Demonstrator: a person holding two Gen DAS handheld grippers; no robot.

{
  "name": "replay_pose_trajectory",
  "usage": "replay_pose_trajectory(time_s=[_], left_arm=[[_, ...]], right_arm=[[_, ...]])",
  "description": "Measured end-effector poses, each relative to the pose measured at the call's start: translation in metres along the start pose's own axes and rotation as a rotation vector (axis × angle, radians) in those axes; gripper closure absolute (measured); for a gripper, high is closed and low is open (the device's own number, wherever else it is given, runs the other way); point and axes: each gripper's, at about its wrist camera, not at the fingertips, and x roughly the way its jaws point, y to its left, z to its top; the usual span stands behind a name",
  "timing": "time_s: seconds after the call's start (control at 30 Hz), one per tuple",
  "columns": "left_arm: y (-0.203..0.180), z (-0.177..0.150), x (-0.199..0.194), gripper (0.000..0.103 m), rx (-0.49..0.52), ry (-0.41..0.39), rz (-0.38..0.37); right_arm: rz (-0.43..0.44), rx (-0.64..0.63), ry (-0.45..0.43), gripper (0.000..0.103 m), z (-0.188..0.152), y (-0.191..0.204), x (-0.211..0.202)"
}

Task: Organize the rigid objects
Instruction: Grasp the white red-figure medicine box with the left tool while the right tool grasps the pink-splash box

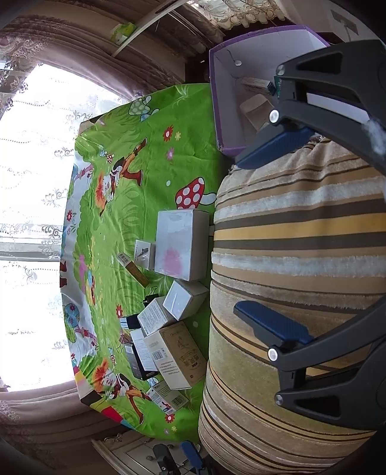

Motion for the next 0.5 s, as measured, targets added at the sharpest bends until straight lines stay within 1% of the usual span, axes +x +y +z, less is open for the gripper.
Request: replay_pose_trajectory(time_s=[0.1, 0.27, 0.37, 0.5], left_arm=[[0.002, 0.000, 0.001, 0.031, -0.011, 0.002, 0.001], [0.005, 0.000, 0.002, 0.031, -0.019, 0.008, 0.006], [0.005, 0.001, 0.003, 0.031, -0.021, 0.010, 0.010], [0.005, 0.001, 0.004, 0.031, -0.022, 0.013, 0.012]], right_arm=[[-0.004, -0.014, 0.024, 0.011, 0.003, 0.002, 0.003], [0.037, -0.016, 0.071, 0.011, 0.015, 0.004, 0.014], [0.066, -0.021, 0.086, 0.011, 0.023, 0.007, 0.023], [0.067, 0.006, 0.088, 0.011, 0.039, 0.005, 0.035]])
